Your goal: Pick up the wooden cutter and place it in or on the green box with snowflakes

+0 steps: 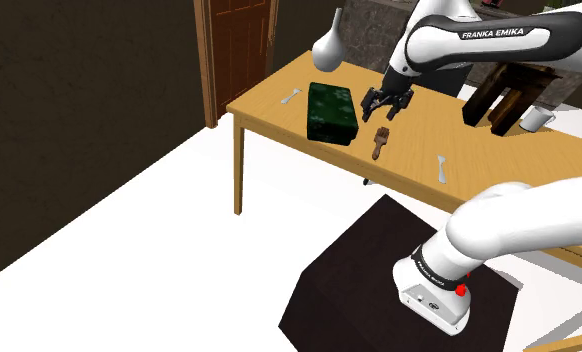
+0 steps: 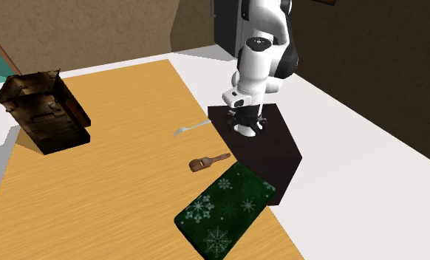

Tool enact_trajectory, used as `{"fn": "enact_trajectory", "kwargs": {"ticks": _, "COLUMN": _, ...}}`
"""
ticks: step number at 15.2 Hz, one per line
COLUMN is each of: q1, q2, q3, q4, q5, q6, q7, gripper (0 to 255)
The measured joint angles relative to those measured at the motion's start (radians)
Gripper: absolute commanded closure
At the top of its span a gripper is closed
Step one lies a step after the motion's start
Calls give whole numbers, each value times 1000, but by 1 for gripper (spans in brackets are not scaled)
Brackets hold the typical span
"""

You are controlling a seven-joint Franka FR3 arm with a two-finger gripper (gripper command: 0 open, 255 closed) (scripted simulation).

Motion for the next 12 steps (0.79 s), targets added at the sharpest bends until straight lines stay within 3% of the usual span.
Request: {"fn": "enact_trajectory", "kwargs": {"ticks": 12, "q1": -183, "q2": 247, "q3": -57, "q4": -53, "q5": -121, "q6": 301, "q7": 227, "gripper": 0}}
